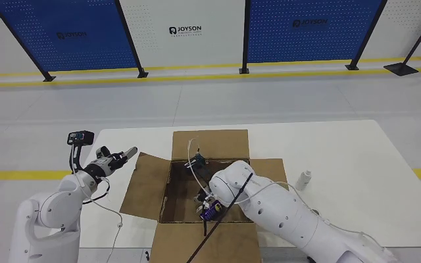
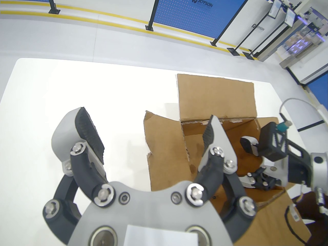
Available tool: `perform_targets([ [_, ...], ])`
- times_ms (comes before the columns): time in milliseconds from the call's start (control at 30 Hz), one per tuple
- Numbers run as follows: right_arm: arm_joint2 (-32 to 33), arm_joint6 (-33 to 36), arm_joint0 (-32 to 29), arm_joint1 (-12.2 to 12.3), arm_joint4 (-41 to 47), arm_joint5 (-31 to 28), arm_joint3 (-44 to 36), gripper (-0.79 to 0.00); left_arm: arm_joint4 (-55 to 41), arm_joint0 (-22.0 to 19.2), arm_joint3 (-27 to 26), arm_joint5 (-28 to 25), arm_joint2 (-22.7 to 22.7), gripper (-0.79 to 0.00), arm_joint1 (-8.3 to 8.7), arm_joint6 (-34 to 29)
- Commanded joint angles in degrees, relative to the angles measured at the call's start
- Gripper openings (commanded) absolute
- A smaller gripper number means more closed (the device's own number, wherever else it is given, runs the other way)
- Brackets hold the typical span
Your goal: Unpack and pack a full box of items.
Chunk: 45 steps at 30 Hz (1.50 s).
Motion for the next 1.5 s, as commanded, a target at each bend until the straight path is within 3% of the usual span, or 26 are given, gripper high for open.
perform_targets([
  [0, -0.05, -1.88, -0.63, -0.54, 1.04, 0.3, 1.09, 0.0, 0.0, 0.0, 0.0, 0.0, 0.0, 0.0, 0.0, 0.0],
  [367, -0.05, -1.88, -0.63, -0.54, 1.04, 0.3, 1.09, 0.0, 0.0, 0.0, 0.0, 0.0, 0.0, 0.0, 0.0, 0.0],
  [533, 0.89, -4.76, -3.36, -0.45, 1.87, -0.54, 3.28, 0.0, 0.0, 0.0, 0.0, 0.0, 0.0, 0.0, 0.0, 0.0],
  [1000, -1.5, -1.31, -3.15, -3.72, 0.85, 4.26, 6.91, 0.0, 0.0, 0.0, 0.0, 0.0, 0.0, 0.0, 0.0, 0.0],
  [1467, -2.35, 1.17, -2.15, -6.47, 2.44, 1.92, 15.36, 0.0, 0.0, 0.0, 0.0, 0.0, 0.0, 0.0, 0.0, 0.0],
])
